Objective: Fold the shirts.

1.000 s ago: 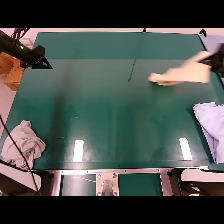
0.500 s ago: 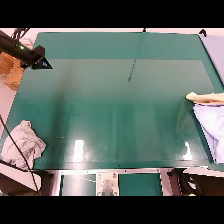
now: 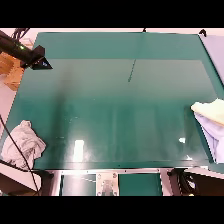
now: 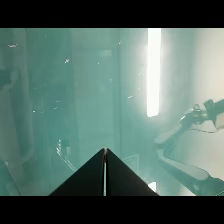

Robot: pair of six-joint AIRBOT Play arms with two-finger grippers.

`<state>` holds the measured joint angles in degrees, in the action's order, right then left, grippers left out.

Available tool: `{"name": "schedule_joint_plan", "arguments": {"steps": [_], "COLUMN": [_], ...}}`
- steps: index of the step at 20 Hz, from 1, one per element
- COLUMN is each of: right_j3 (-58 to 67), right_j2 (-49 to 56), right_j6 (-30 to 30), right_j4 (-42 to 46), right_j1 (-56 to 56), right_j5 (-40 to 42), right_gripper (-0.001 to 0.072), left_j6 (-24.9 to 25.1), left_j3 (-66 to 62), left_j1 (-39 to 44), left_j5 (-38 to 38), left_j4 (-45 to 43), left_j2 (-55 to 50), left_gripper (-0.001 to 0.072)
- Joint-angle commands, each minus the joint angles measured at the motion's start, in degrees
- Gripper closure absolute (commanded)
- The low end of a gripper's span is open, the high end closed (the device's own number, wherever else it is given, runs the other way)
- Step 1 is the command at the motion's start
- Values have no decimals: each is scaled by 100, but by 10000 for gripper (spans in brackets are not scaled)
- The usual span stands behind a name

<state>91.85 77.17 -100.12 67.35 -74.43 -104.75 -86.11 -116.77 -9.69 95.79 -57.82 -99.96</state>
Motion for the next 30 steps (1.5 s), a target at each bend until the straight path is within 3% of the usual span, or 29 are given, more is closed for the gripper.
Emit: {"name": "schedule_joint_plan", "arguments": {"steps": [1,4,5,6,7,9,10,11,13,14,16,19,25,30], "right_j3": [-658,-1043,-1113,-1137,-1132,-1029,-907,-763,-466,-321,-190,-435,-3237,-4400], "right_j2": [-57,192,251,319,363,396,411,413,407,400,299,-87,-1742,-2225], "right_j6": [-68,-87,-87,-87,-87,-216,-286,-280,-157,22,339,946,1235,1233], "right_j4": [1386,1884,2061,2253,2339,2356,2304,2092,1325,824,72,-11,17,13], "right_j1": [-35,-42,-39,-37,-39,-37,17,138,549,892,1814,3602,6238,7195], "right_j5": [-66,-63,-52,-61,-70,-24,37,127,466,702,1338,1996,2900,3320], "right_gripper": [692,687,591,408,296,271,278,345,602,688,690,692,692,692], "left_j6": [35,66,63,61,61,63,61,63,66,72,103,68,173,146], "left_j3": [2,2,2,2,2,2,2,2,2,0,2,420,3998,5860], "left_j1": [0,0,0,0,0,0,0,0,0,0,20,297,1123,1309], "left_j5": [28,24,28,24,24,22,15,2,-72,-85,-87,-96,-1429,-1875], "left_j4": [-4,-4,-4,-2,-4,-2,-2,-2,94,247,577,590,400,389], "left_j2": [0,0,2,0,0,0,0,2,2,2,37,474,3139,4601], "left_gripper": [685,685,685,685,685,685,685,685,685,686,687,687,686,685]}}
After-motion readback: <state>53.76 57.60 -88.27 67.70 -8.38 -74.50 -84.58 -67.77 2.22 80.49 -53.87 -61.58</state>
